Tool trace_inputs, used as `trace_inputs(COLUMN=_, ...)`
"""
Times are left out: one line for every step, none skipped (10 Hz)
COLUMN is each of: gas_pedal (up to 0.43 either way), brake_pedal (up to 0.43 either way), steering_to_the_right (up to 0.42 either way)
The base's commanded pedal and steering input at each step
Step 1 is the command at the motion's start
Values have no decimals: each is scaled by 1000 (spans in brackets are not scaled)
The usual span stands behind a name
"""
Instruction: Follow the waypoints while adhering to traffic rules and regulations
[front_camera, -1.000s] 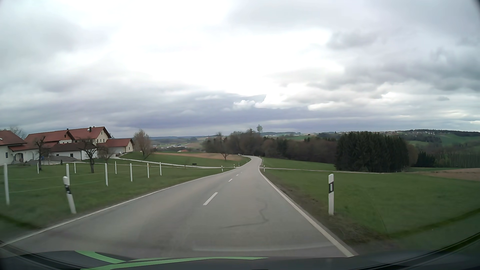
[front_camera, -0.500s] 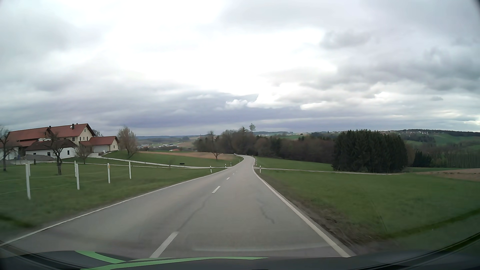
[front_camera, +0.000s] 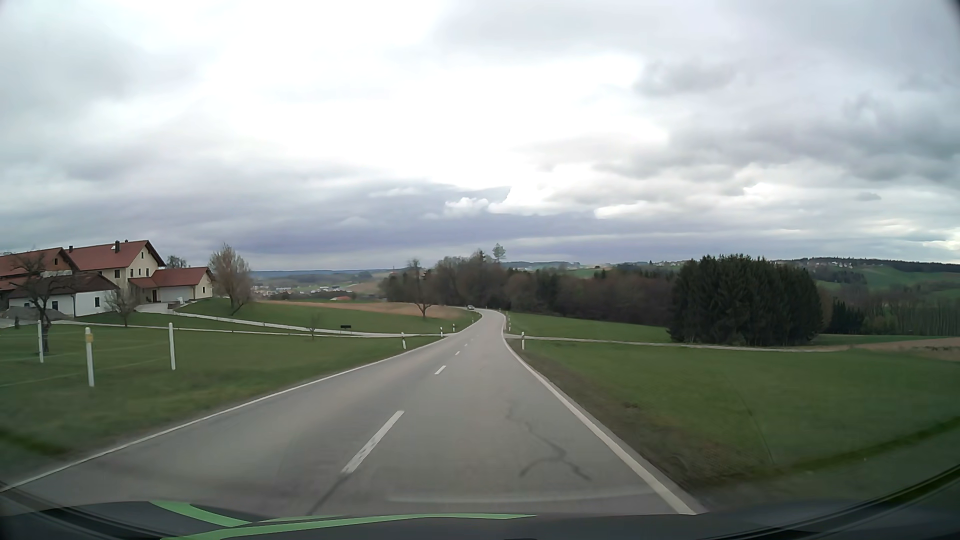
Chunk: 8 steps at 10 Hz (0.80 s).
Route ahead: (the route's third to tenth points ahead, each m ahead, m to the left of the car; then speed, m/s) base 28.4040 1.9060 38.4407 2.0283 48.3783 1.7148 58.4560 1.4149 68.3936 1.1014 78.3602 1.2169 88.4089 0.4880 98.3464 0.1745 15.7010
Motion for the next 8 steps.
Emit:
trace_inputs(gas_pedal=0, brake_pedal=0, steering_to_the_right=3)
trace_inputs(gas_pedal=0, brake_pedal=0, steering_to_the_right=4)
trace_inputs(gas_pedal=0, brake_pedal=0, steering_to_the_right=3)
trace_inputs(gas_pedal=0, brake_pedal=0, steering_to_the_right=3)
trace_inputs(gas_pedal=0, brake_pedal=0, steering_to_the_right=2)
trace_inputs(gas_pedal=0, brake_pedal=0, steering_to_the_right=2)
trace_inputs(gas_pedal=0, brake_pedal=0, steering_to_the_right=2)
trace_inputs(gas_pedal=0, brake_pedal=0, steering_to_the_right=2)
